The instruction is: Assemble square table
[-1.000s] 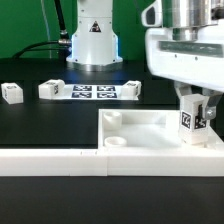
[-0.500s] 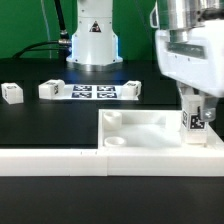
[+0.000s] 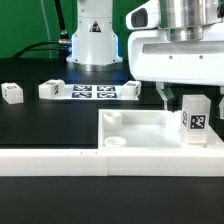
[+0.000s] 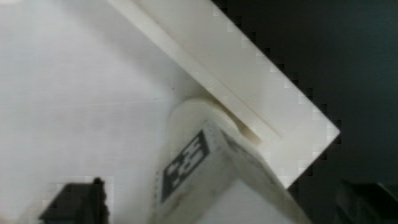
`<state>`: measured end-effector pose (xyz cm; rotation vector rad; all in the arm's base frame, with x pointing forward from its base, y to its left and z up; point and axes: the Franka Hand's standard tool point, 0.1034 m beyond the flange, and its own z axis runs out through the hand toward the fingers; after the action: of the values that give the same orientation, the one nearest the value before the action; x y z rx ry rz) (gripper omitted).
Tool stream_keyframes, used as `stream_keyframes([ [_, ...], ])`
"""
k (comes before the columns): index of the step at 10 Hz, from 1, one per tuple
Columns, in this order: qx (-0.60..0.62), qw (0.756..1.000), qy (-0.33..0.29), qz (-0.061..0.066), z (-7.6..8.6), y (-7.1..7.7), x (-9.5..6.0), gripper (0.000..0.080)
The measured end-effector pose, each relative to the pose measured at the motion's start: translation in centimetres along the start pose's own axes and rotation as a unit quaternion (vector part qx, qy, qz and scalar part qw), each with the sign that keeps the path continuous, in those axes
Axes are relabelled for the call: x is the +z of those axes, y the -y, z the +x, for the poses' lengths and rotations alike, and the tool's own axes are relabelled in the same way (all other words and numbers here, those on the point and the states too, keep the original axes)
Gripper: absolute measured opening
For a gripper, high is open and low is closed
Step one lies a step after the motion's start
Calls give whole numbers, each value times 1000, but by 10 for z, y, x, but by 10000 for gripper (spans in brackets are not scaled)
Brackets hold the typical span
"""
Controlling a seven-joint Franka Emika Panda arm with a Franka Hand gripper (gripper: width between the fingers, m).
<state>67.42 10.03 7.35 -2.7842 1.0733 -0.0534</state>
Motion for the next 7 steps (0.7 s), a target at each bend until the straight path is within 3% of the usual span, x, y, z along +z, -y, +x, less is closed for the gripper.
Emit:
stream_keyframes([
  [1, -81, 997, -4, -9, 0, -1, 0, 649],
  [3, -278, 960, -12, -33, -2, 0, 0, 649],
  [4, -343, 939, -13, -34, -2, 1, -2, 649],
  [5, -299, 954, -13, -31, -2, 1, -1, 649],
  [7, -280, 959, -13, -31, -2, 1, -1, 403],
])
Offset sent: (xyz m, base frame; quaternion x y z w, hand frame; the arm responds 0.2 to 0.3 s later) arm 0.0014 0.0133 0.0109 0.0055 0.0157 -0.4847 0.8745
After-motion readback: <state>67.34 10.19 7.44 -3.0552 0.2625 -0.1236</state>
